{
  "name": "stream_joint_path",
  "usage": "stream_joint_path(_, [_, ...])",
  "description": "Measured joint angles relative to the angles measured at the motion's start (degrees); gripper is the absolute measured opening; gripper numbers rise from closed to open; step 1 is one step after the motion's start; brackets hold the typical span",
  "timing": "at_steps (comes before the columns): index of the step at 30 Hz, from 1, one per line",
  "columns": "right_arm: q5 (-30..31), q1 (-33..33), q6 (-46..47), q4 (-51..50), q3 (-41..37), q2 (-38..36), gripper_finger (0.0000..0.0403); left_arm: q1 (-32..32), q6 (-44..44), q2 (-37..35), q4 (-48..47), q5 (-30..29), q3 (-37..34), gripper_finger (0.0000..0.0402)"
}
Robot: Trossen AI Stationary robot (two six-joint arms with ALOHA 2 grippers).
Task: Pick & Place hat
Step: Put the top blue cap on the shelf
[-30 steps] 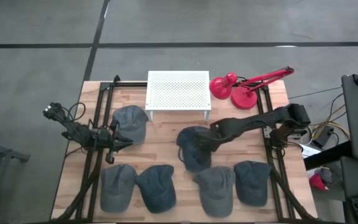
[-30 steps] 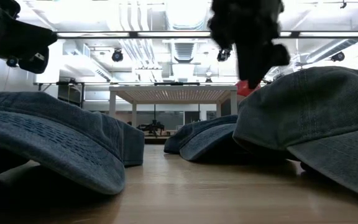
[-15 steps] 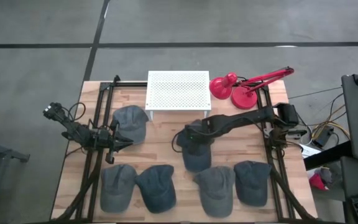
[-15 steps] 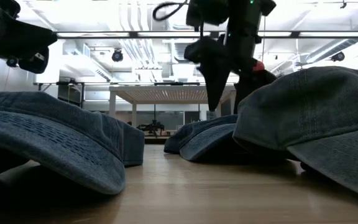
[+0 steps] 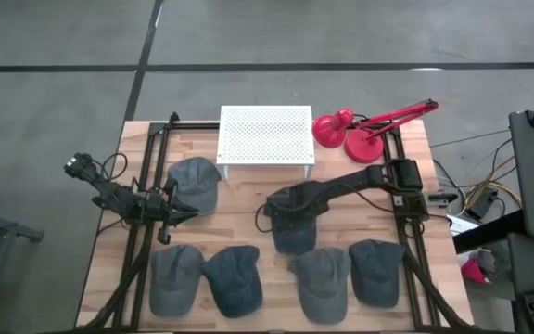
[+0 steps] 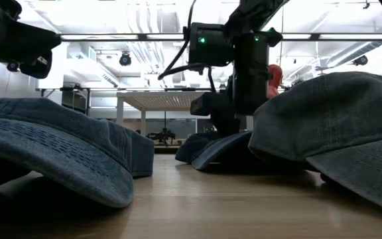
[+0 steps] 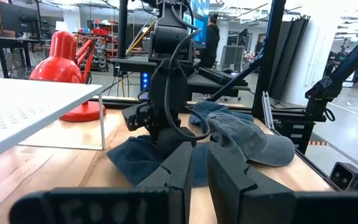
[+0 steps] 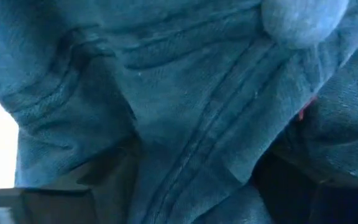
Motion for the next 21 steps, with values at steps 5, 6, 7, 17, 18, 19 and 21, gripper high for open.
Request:
stream_joint_path(5, [-0.6,0.2,-0.3,0.1,0.0,1.1,0.021,0.0,0.0,0.0,0.1,0.0,0.0,0.0051])
stream_joint_path(6, [-0.5,0.3,-0.3,0.2,0.0,0.9,0.0193,0.0,0.0,0.0,0.0,0.0,0.0,0.0051])
stream_joint_path(7, [-0.1,0.3,-0.4,0.1,-0.1,0.3,0.0176,0.0,0.0,0.0,0.0,0.0,0.0,0.0051])
stream_joint_path(17, [7.7,0.4,-4.9,-0.6,-0.6,-8.8,0.0018,0.0,0.0,0.0,0.0,0.0,0.0,0.0051])
stream_joint_path(18, [8.1,0.3,-5.2,-1.3,-0.5,-9.9,0.0016,0.0,0.0,0.0,0.0,0.0,0.0,0.0051])
stream_joint_path(19, [8.3,0.4,-5.3,-1.9,-0.5,-11.0,0.0016,0.0,0.0,0.0,0.0,0.0,0.0,0.0051])
stream_joint_path(21, [8.3,0.5,-5.6,-2.5,-0.6,-13.1,0.0015,0.0,0.0,0.0,0.0,0.0,0.0,0.0051])
